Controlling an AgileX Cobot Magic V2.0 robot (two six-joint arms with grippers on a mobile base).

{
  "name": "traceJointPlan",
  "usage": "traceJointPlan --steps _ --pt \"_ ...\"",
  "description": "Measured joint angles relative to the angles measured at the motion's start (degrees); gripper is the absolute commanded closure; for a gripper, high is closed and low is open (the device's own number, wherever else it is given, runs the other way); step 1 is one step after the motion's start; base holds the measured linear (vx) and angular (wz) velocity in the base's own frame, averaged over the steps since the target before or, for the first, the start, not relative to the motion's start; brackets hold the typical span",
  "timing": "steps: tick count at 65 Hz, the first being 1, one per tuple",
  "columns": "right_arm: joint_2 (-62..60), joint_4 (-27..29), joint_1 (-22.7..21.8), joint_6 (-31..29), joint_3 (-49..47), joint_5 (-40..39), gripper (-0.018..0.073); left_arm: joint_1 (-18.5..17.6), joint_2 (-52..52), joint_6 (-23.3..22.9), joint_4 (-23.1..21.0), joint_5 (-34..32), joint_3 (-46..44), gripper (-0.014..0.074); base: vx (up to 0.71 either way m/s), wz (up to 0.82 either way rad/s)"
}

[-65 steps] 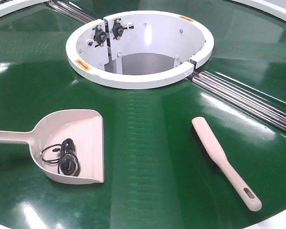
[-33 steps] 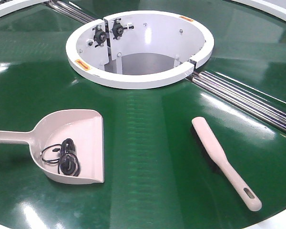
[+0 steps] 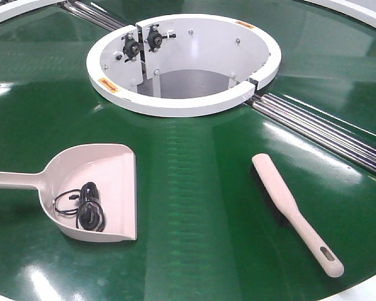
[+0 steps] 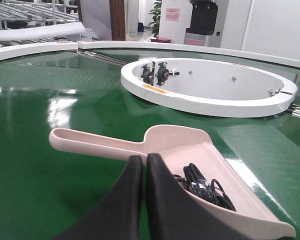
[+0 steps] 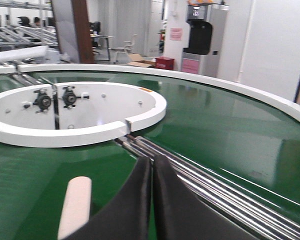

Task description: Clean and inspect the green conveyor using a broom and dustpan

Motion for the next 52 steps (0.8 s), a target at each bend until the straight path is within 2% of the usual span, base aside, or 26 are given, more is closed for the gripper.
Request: traceJointPlan --steps 17,24,52 --pt "-4.1 0.0 -0.4 3.2 11.3 -5.1 0.0568 0.0 0.0 0.0 0.0 0.0 0.0 0.0603 0.0 0.0" --pt "-8.5 0.0 -0.4 4.0 11.7 -3.5 0.0568 0.0 0.0 0.0 0.0 -0.1 0.0 0.0603 0.0 0.0" --pt "-9.0 0.0 -0.4 4.0 11.7 -2.9 0.0568 0.0 0.0 0.0 0.0 -0.1 0.0 0.0603 0.0 0.0"
